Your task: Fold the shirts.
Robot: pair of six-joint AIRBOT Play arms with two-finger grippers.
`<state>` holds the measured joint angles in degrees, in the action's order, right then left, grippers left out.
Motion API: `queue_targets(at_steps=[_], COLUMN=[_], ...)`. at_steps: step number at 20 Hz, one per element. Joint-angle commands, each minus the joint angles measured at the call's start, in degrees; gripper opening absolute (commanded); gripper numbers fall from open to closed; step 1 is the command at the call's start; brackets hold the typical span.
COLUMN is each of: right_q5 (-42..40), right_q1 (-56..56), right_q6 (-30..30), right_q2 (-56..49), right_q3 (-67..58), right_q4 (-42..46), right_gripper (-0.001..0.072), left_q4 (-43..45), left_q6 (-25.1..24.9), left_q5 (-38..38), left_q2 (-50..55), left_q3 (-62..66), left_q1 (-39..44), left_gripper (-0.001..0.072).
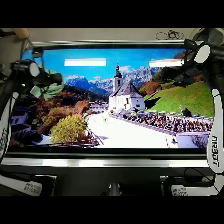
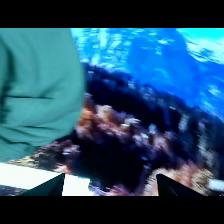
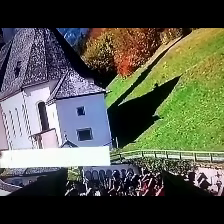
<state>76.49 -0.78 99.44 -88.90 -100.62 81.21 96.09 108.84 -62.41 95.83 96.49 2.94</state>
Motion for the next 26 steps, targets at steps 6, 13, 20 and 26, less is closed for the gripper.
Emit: queue_targets(at_steps=[6, 13, 20, 26], right_q5=[-3.0, -3.1, -4.8, 5.9], right_q1=[0.0, 0.0, 0.0, 0.0], right_q6=[-3.7, -3.7, -6.3, -6.1], right_q2=[-0.1, -0.1, 4.1, 20.2], right_q3=[0.0, 0.0, -1.5, -2.0], right_q4=[-1.2, -1.3, -0.6, 1.1], right_gripper=[0.0624, 0.0624, 0.0624, 0.0624], left_q4=[-15.1, -19.4, -19.6, -17.9], left_q6=[10.3, 9.0, -14.8, -10.5], left_q5=[7.2, 10.0, 11.7, 9.4], left_q2=[14.1, 19.3, -10.7, -38.3], left_q3=[7.0, 7.2, 9.9, -4.5], left_q1=[-15.9, -13.2, -3.4, 20.5], left_gripper=[0.066, 0.0034, 0.0031, 0.0031])
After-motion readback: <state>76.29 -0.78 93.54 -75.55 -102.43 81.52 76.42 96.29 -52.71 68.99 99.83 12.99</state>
